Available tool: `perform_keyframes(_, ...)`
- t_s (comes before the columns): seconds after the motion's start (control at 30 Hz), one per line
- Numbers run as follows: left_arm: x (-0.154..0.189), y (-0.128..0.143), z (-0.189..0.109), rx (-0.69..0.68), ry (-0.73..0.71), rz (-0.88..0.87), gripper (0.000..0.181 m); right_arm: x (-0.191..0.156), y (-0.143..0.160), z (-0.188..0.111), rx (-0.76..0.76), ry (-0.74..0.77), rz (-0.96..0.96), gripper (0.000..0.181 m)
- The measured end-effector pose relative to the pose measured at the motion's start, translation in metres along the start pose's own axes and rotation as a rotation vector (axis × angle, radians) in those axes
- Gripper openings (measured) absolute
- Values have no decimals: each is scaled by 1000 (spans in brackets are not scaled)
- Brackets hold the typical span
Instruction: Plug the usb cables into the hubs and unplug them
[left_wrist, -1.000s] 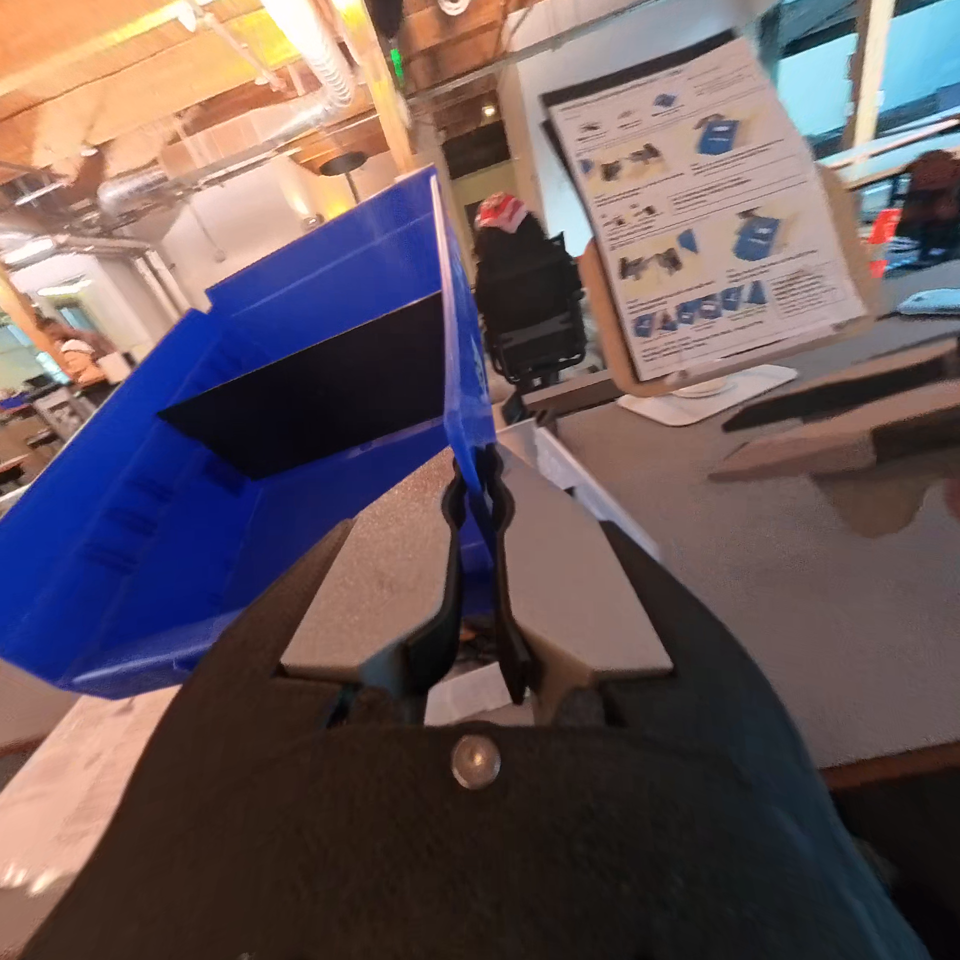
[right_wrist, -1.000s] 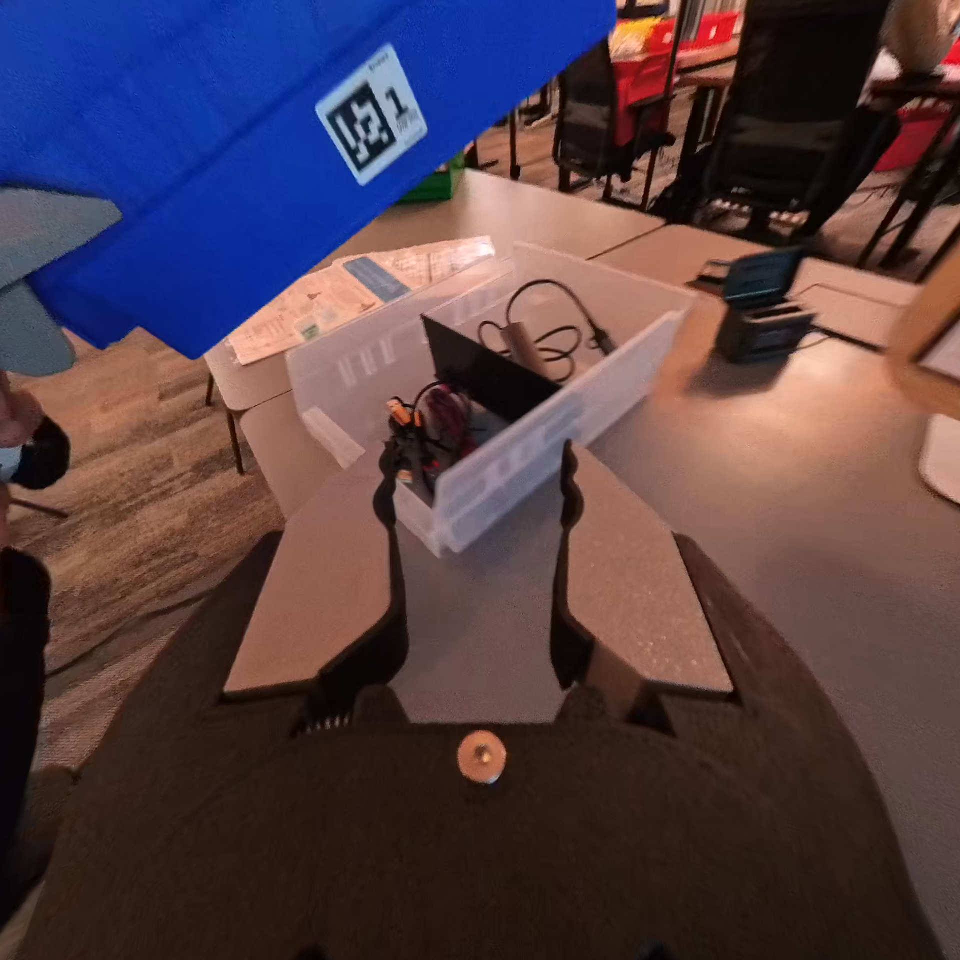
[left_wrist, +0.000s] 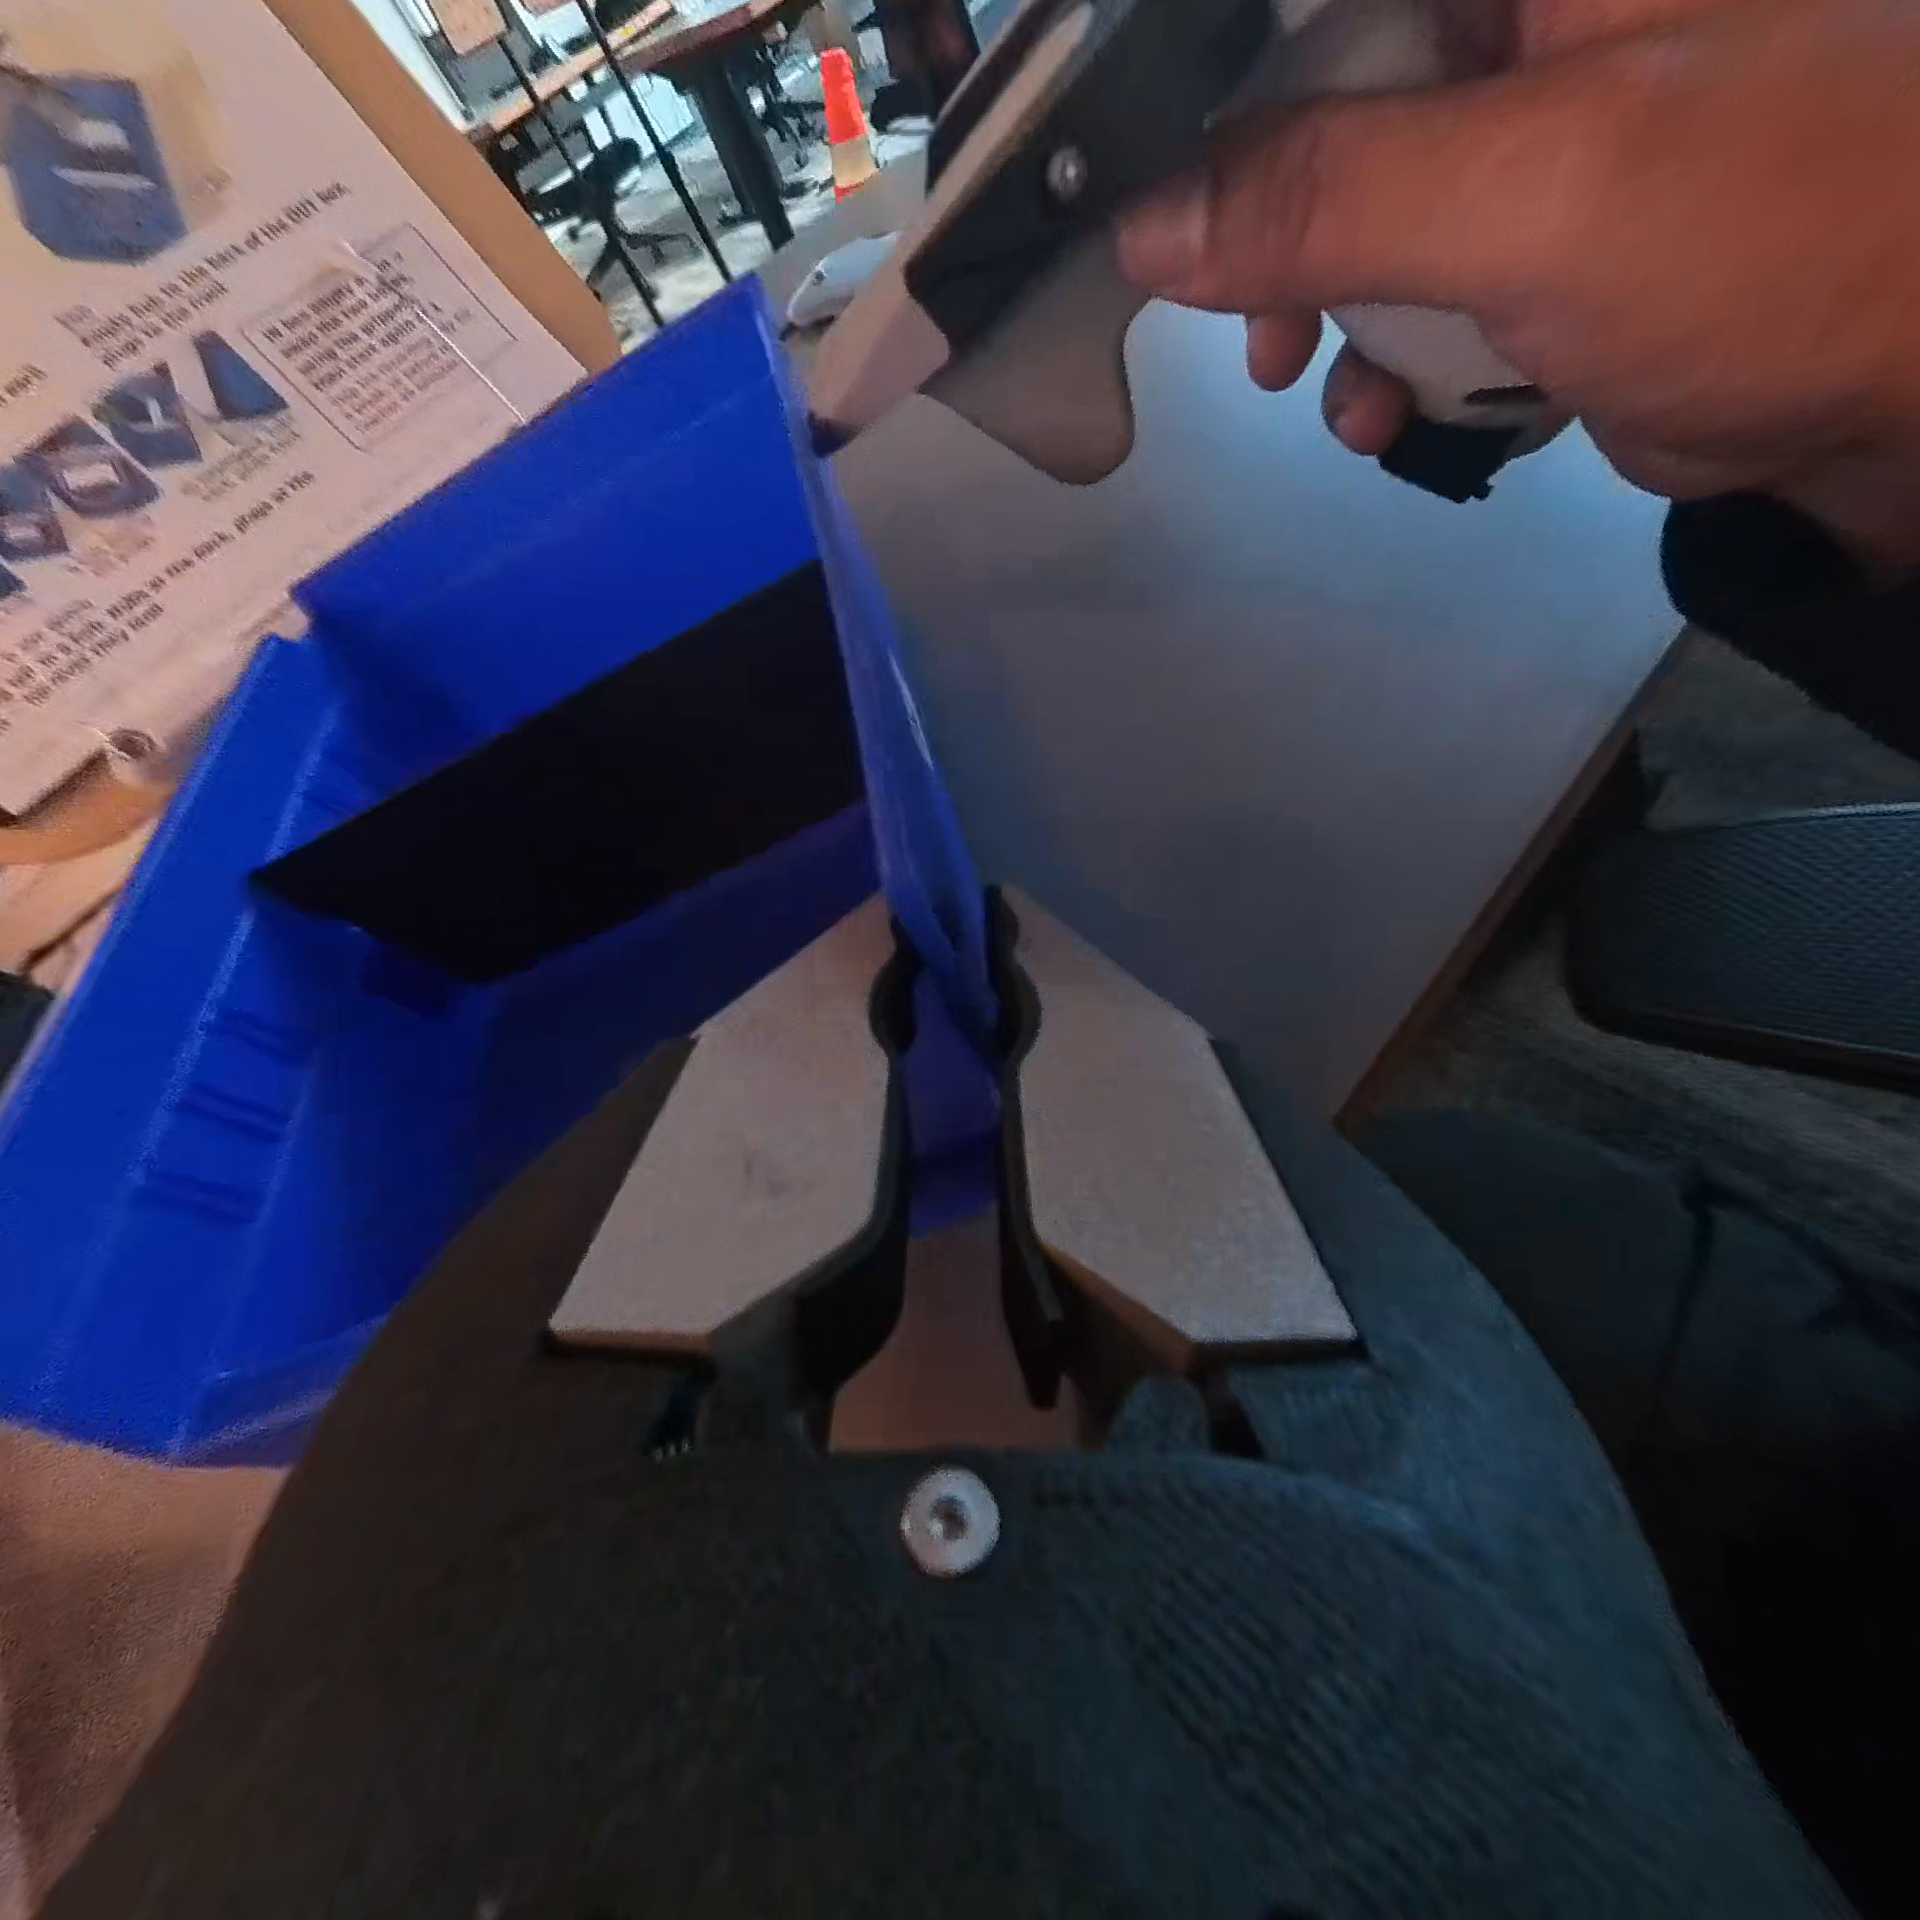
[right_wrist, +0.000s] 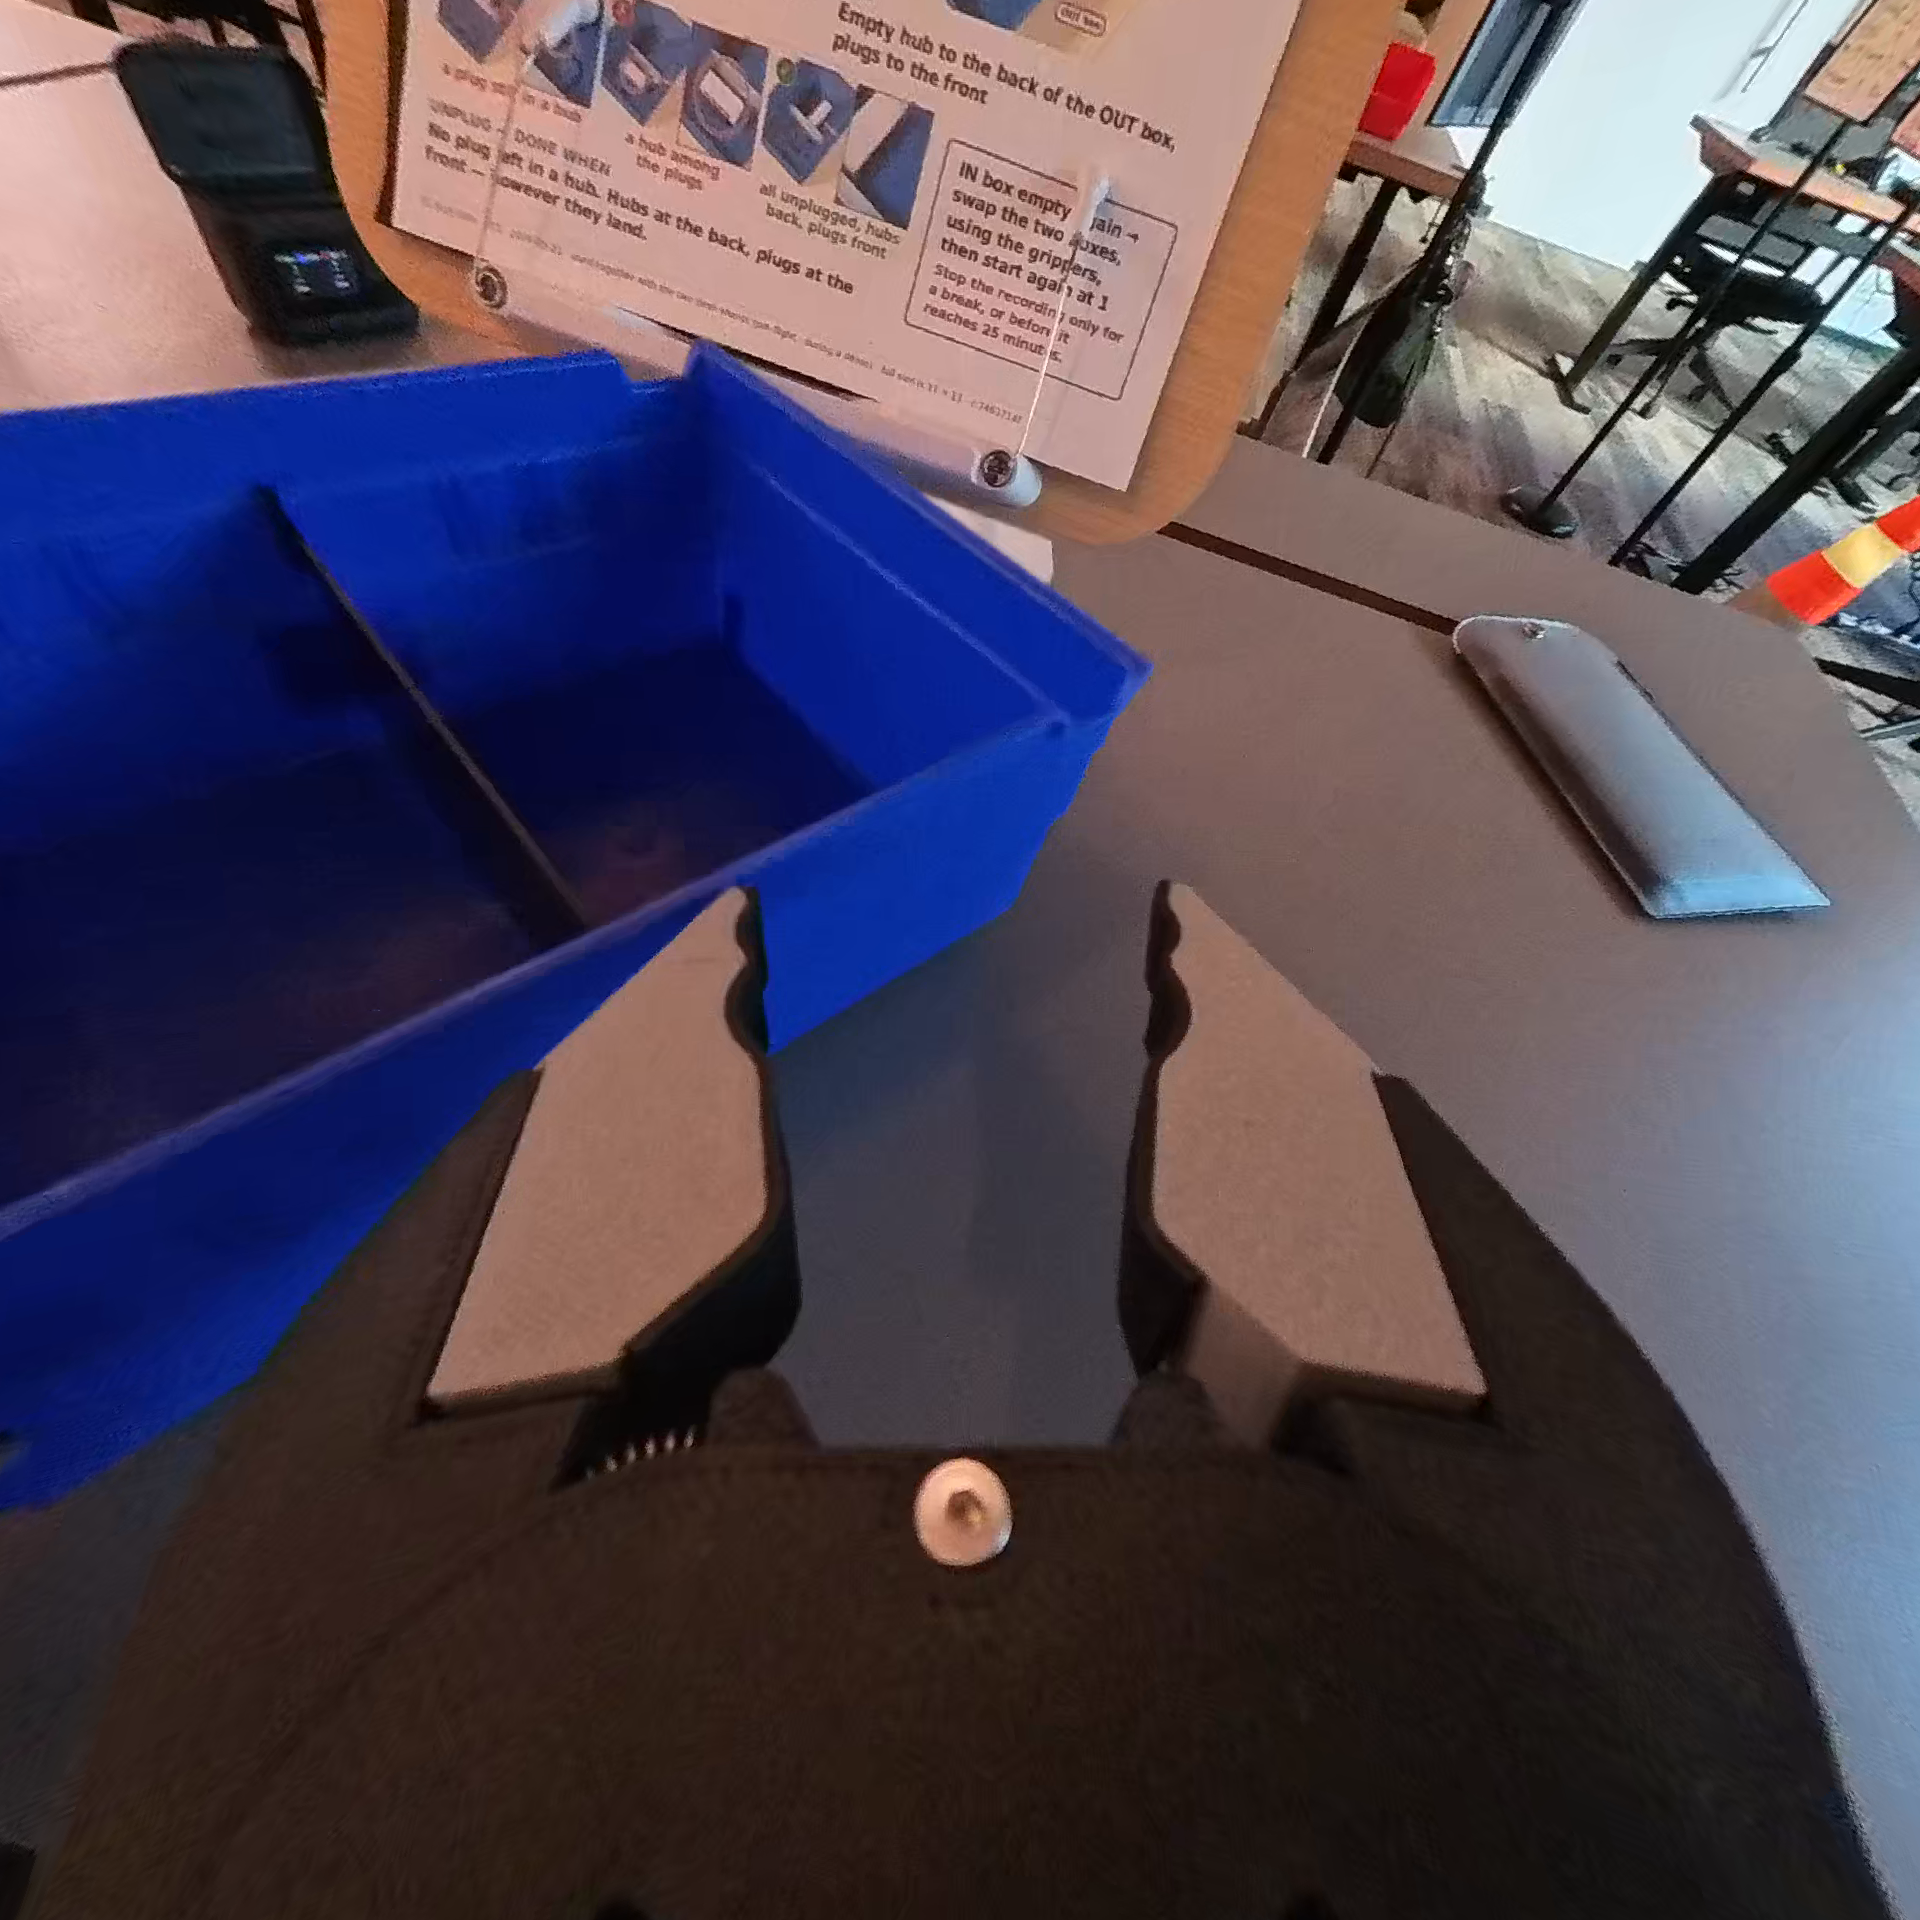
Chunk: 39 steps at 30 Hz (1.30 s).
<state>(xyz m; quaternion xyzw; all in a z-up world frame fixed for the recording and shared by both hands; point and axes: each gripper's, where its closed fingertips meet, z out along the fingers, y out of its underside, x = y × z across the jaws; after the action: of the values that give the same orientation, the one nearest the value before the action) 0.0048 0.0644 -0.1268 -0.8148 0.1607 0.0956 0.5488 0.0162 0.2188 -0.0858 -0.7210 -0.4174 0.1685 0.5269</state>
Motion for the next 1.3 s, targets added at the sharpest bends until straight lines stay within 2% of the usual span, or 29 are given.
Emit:
perform_keyframes(0.07, 7, 5, 2, -7, 19, -7, 11, 4, 5, 1, -40, 25, -19, 69)
perform_keyframes(0.23, 16, -6, -12, 31, 159, -115, 33, 7, 8, 0, -51, 42, -18, 73)
perform_keyframes(0.33, -5, -19, -32, 43, 165, -135, 47, 9, 7, -2, -46, 34, -7, 77)
perform_keyframes(0.47, -64, -24, -73, 27, 46, -113, 59, 14, 10, -2, -58, 36, -3, 82)
perform_keyframes(0.6, -138, 2, -121, -8, -166, -125, 60, 22, 11, -3, -63, 53, 2, 82)
perform_keyframes(0.77, -205, 53, -160, -50, -307, -275, 62, 37, 10, -7, -68, 105, 2, 82)
perform_keyframes(0.87, -224, 75, -165, -54, -326, -365, 63, 45, 3, -14, -61, 145, -10, 82)
perform_keyframes(0.97, -225, 95, -154, -90, -284, -421, 67, 46, -19, -33, 3, 138, -7, 80)
perform_keyframes(1.07, -223, 110, -140, -137, -280, -410, 66, 14, -45, -57, 70, 17, -49, 61)
perform_keyframes(1.17, -218, 115, -123, -137, -263, -397, 62, -46, -58, -73, 82, -145, -145, 63)
perform_keyframes(1.23, -212, 124, -111, -172, -245, -387, 62, -104, -52, -79, 60, -324, -213, 65)
perform_keyframes(1.3, -216, 135, -105, -201, -276, -370, 57, -152, -31, -76, -23, -421, -345, 70)
